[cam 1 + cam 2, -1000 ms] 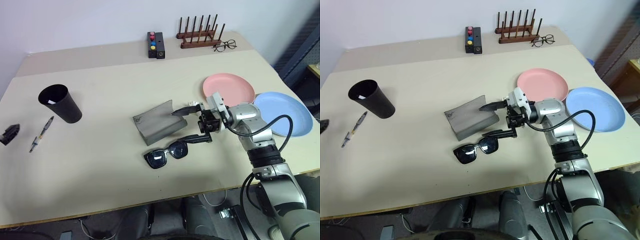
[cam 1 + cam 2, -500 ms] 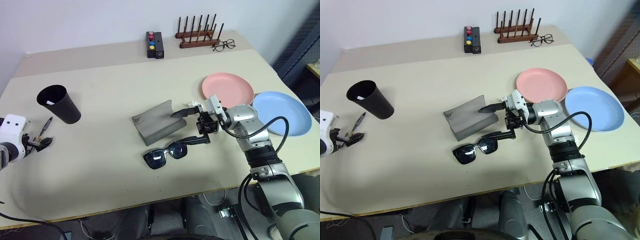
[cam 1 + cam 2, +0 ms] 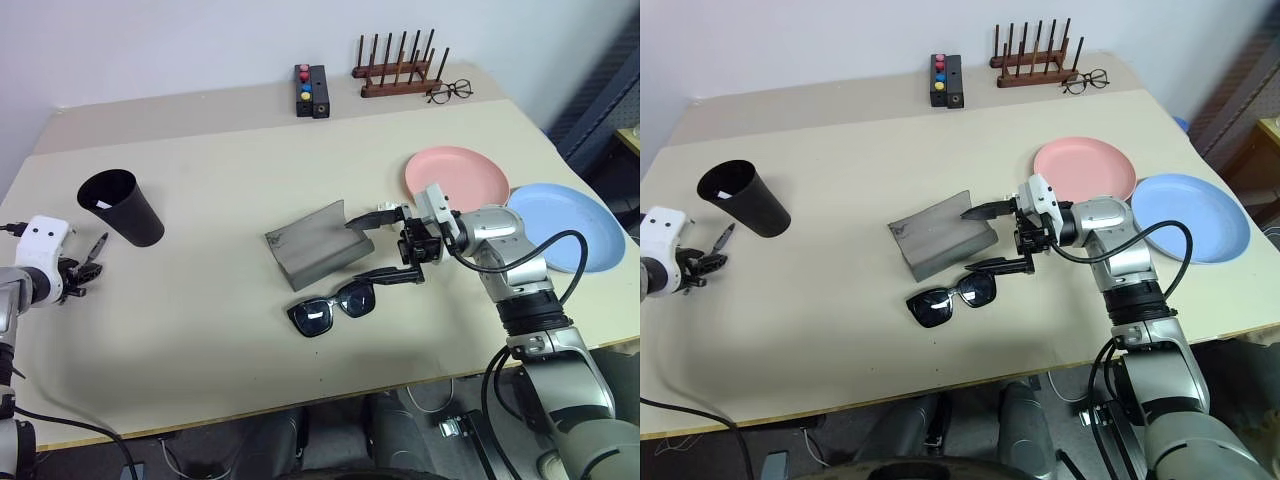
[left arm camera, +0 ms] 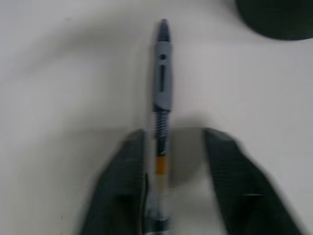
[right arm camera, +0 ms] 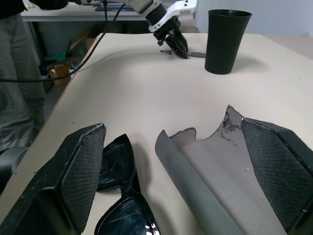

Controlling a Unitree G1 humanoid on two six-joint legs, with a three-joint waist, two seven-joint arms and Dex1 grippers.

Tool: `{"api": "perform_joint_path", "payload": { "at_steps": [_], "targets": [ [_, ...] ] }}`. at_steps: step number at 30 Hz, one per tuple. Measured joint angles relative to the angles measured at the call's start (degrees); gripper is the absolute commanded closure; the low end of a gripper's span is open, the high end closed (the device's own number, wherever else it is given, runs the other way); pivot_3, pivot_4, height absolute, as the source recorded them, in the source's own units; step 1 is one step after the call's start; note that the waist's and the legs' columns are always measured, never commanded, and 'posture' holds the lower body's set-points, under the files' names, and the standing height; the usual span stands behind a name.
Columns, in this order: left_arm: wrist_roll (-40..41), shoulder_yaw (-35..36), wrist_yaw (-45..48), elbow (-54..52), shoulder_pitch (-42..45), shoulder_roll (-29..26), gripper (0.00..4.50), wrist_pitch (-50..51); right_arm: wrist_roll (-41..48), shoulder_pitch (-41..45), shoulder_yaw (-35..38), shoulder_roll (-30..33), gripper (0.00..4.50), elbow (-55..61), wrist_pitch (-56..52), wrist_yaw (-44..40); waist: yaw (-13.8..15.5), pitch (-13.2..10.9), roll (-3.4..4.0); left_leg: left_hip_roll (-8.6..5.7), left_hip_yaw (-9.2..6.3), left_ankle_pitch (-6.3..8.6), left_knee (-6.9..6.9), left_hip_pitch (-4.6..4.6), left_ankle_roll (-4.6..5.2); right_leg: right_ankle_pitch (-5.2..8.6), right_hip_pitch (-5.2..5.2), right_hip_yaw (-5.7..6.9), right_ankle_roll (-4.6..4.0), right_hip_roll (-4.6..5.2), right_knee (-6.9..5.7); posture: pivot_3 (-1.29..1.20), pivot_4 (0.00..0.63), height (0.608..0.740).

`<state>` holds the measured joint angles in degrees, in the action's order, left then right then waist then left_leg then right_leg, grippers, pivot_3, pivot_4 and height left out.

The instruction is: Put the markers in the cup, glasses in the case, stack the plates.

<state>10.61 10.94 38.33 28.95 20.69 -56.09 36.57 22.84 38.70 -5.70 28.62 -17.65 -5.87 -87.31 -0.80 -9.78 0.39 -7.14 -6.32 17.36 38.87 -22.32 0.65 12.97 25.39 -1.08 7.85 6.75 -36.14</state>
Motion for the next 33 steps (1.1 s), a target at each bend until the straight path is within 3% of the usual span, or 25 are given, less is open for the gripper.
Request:
{"api": "perform_joint_path", "payload": {
  "at_steps": [11,19,24,29,33],
  "targets": [
    [3.4,9.7,-2.2,-14.0,-12.0,1.7,4.48,8.7,0.0,-0.4,0.3,0.5,0.00,0.7,-0.7,1.2,-0.5,0.0,0.08,-0.01,0.07,0.06,-0.04,0.04,0.05,0.00,0.10,-0.06,0.00,0.02,0.03,0.00,0.150,0.740],
    [7.0,23.3,-9.2,-27.6,-20.4,10.5,4.48,12.4,-0.1,0.1,0.3,-0.4,0.00,-0.1,0.0,1.4,0.0,0.0,0.00,-0.01,0.06,0.07,0.00,0.04,0.04,0.00,0.04,-0.06,0.00,0.03,0.07,0.00,0.150,0.740],
    [8.3,37.4,-21.0,-30.2,-17.4,20.9,4.48,0.5,-0.1,0.2,0.3,-0.8,0.00,-0.6,0.1,1.7,0.2,0.0,-0.26,0.01,0.01,0.06,0.09,0.03,0.02,-0.02,0.00,0.03,-0.02,0.02,0.09,0.00,0.150,0.740],
    [9.6,46.4,-29.6,-28.3,-10.8,22.1,4.48,-13.2,0.7,1.3,1.0,-1.2,0.00,-0.8,-1.0,3.0,0.3,0.1,-0.37,-0.01,0.00,0.06,0.14,0.03,0.01,-0.03,-0.04,0.04,-0.03,0.04,0.10,0.00,0.150,0.740],
    [12.4,47.3,-32.2,-26.0,-4.0,22.0,4.48,-20.0,2.6,2.6,3.2,-1.9,0.00,-1.2,-2.5,4.8,0.5,0.1,-0.45,-0.02,-0.03,0.06,0.19,0.03,0.02,-0.03,-0.06,0.07,-0.03,0.04,0.09,0.00,0.150,0.740]
  ]
}}
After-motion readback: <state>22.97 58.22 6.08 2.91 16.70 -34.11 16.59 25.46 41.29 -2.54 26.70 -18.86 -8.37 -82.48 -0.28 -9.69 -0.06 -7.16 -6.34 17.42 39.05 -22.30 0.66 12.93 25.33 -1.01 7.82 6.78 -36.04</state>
